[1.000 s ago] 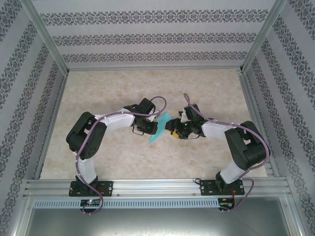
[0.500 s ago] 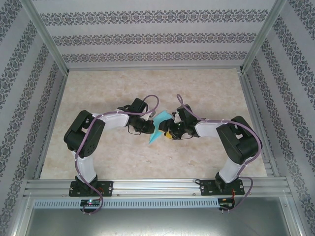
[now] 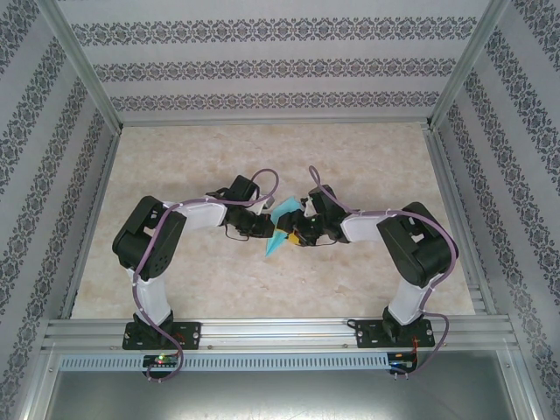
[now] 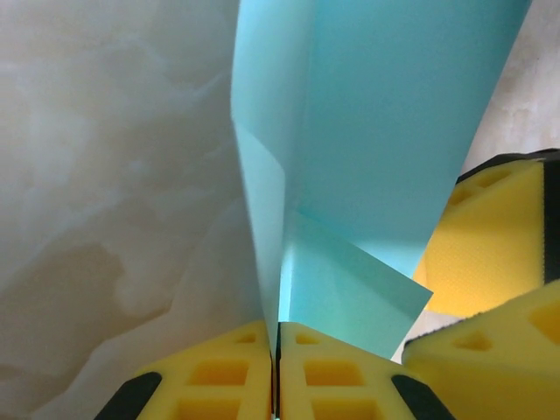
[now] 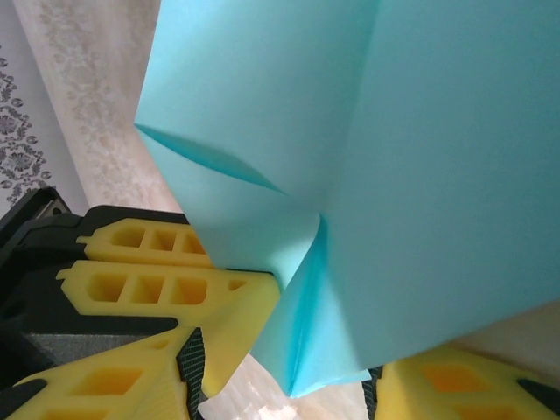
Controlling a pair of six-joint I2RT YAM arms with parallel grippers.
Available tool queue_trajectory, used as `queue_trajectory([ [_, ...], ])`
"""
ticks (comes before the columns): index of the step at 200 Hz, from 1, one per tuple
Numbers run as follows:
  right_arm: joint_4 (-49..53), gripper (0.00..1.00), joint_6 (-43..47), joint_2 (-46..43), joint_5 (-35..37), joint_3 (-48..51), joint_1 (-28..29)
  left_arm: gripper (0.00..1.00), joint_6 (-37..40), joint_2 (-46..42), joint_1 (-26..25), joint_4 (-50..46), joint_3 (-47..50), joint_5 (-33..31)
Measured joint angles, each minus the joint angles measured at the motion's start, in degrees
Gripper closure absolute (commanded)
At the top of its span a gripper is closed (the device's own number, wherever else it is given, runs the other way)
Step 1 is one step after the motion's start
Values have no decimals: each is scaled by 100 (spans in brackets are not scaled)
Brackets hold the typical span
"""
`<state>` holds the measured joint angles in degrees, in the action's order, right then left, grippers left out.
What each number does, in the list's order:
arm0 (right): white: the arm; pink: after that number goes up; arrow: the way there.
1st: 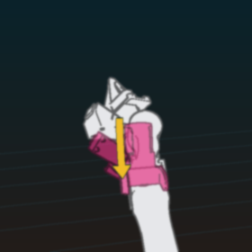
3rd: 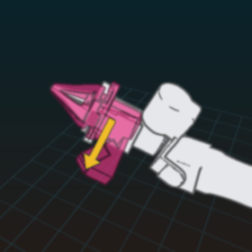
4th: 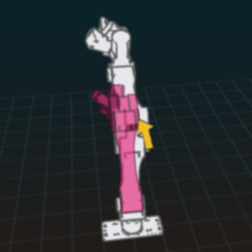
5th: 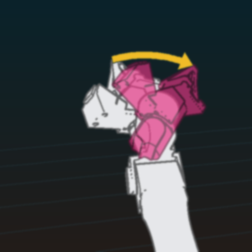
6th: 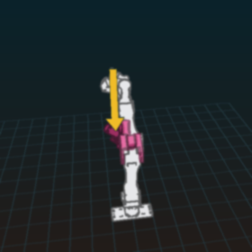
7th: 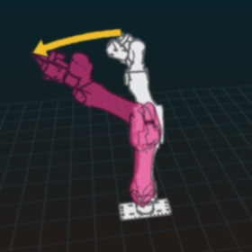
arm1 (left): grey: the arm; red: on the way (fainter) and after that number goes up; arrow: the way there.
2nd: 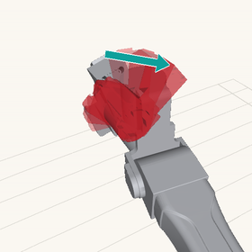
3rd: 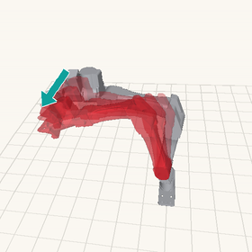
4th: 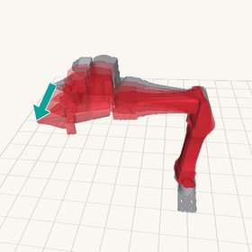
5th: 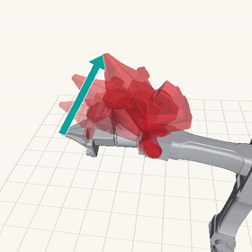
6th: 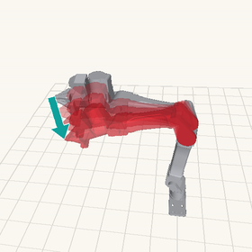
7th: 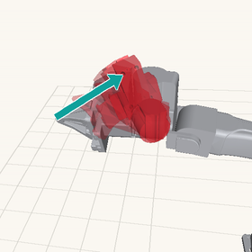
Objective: Fold a paper plane with a square sheet of paper (pick it up from the middle)
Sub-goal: Move a paper plane to the center of the table.
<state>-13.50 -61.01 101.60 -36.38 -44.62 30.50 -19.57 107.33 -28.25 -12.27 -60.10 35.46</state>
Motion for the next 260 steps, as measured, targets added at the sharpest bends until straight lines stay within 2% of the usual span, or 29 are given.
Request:
queue_trajectory([
  [39, -188, 58, -151, 98, -48, -26, 15, 89, -151, 0, 87, 142, 87, 160],
  [113, -264, 71, -208, 219, -52, -42, 114, 89, -697, -70, 337, 776, 439, 844],
  [199, -262, 87, -184, 262, -46, -79, 127, 86, -1504, -107, 555, 1661, 863, 1432],
  [236, 586, 92, 295, 258, 245, -409, 192, 77, -1523, -271, 584, 1661, 866, 1471],
  [260, 1626, 95, 758, 177, 651, -776, 280, 72, -1521, -372, 588, 1648, 863, 1502],
])
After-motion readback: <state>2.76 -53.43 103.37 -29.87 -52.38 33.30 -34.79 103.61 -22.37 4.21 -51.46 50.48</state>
